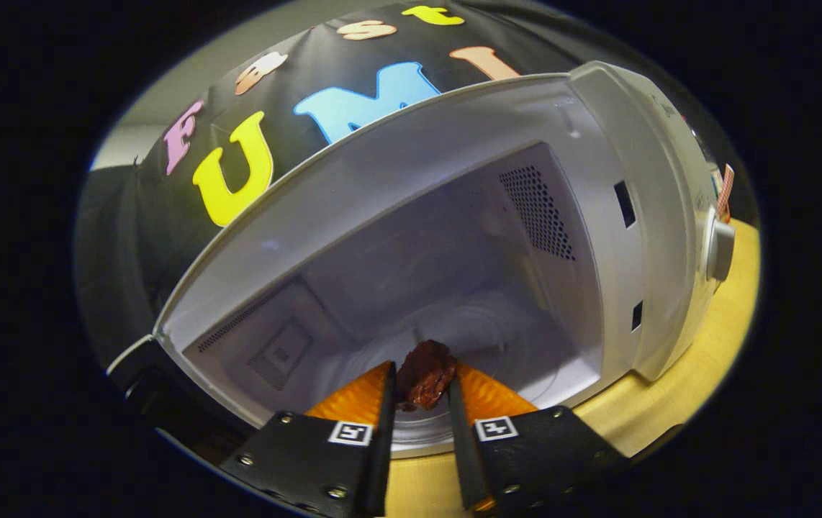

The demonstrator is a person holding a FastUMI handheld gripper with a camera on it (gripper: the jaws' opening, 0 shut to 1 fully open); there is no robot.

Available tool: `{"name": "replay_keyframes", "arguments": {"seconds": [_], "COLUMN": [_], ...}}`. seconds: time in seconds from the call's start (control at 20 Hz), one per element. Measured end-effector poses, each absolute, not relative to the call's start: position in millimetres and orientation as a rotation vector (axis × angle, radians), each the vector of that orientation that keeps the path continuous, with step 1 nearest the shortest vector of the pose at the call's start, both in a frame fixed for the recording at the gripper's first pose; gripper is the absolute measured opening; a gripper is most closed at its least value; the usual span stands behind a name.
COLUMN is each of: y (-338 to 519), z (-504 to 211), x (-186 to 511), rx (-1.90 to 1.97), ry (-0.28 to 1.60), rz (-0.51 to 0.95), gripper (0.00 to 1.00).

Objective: Open the microwave, put the food inside, and close the microwave door.

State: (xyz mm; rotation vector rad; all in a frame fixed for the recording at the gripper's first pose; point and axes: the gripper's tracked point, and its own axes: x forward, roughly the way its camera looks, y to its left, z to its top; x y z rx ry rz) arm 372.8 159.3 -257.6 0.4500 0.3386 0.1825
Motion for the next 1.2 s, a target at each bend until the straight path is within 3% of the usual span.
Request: {"name": "replay_keyframes", "arguments": {"seconds": [0.2, 0.6, 1.2], "y": [157, 127, 157], "z": [-260, -247, -189], "x": [376, 374, 317], "rx": [0.314, -0.223, -0.176], "ry": [0.322, 0.197, 0.145], "rz": [0.165, 0.045, 0.199], "gripper": [0.98, 0.97, 0.95]}}
